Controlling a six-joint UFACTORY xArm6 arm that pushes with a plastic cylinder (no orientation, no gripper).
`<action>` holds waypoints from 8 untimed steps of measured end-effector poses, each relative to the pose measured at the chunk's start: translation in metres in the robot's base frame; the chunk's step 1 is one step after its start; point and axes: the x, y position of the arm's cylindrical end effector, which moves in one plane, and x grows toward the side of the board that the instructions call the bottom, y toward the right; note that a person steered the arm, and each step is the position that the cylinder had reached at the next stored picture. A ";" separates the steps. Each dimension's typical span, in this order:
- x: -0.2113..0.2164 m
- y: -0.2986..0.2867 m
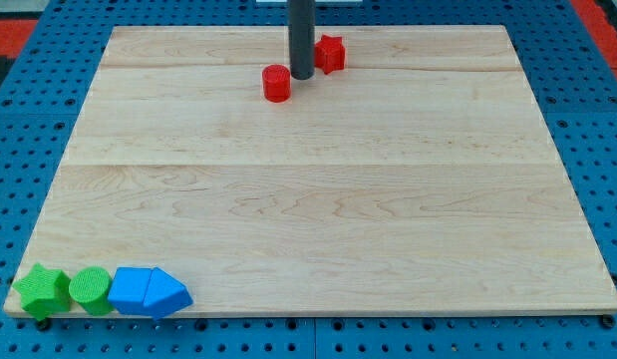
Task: Locate the red star diagonally above the top side of the red circle
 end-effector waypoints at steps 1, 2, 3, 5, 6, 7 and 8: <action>0.041 -0.038; 0.082 -0.084; 0.086 -0.010; -0.022 0.103; -0.059 0.101; -0.068 0.072; -0.067 0.044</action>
